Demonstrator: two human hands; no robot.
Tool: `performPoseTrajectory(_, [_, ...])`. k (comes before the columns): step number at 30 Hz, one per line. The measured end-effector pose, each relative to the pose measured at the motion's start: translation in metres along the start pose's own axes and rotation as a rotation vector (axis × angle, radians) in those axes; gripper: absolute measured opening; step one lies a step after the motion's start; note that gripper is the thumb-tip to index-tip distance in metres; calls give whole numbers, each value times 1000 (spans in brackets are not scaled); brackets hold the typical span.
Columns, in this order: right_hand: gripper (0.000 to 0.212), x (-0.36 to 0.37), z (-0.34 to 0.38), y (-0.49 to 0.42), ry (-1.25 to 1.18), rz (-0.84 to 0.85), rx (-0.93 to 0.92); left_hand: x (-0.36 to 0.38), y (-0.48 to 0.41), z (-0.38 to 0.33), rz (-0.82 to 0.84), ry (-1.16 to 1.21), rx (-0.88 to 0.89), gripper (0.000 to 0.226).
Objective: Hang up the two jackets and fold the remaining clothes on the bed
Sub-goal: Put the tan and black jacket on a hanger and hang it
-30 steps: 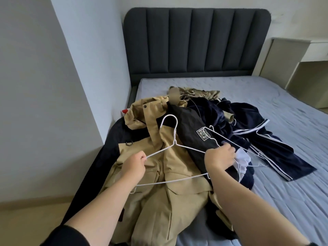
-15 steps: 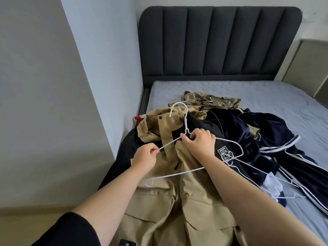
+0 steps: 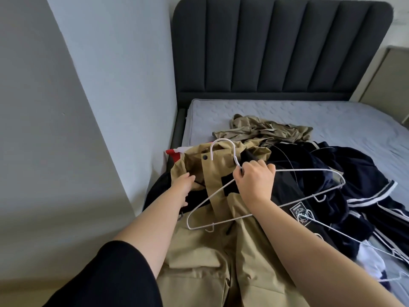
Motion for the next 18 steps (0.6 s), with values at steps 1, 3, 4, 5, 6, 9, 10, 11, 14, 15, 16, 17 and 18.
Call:
performPoseTrajectory(1, [36,1,1,-2,-3,-8,-6,0,-7,3,11,50,-21,50])
performPoseTrajectory(3, [35,-1,2,-5,-25,-36,4,-3,-16,11,2,167,-55,49])
performPoseTrajectory(4, [35,-4,-1,-6,-47,-56,37,-7,-21,15,-23,222,-50,46])
performPoseTrajectory(5, [35,-7,-8,-8,-78,-66,88,-14,-24,18,-63,280,-28,43])
performPoseTrajectory(6, [35,-7,-17,-9,-111,-64,151,-23,-25,21,-107,341,1,42])
performPoseTrajectory(9, [37,-10,-49,-10,-218,-46,365,-42,-21,34,-156,625,46,45])
performPoseTrajectory(10, [38,-14,-58,-8,-252,-66,425,-47,-16,38,-161,677,48,44])
performPoseTrajectory(11, [40,-19,-65,-5,-282,-90,469,-50,-9,39,-157,692,54,40])
performPoseTrajectory(14, [41,-35,-66,0,-315,-126,493,-48,15,31,-102,653,92,41])
performPoseTrajectory(15, [40,-41,-61,1,-303,-126,472,-44,26,26,-66,648,96,37])
performPoseTrajectory(16, [39,-46,-55,1,-275,-121,437,-41,36,21,-38,627,98,32])
performPoseTrajectory(17, [38,-52,-47,2,-241,-109,394,-39,47,16,-27,600,104,27])
performPoseTrajectory(18, [36,-57,-39,2,-210,-95,347,-41,57,11,-38,577,111,25])
Point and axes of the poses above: each hand's wrist, its own y-axis away from the middle knuckle, its own x-axis out of the palm, z = x × y, the point moved 10 cm from there along -y, towards the middle knuckle, and after that the axes turned 11 degrees about z, right-handed, at the moved point
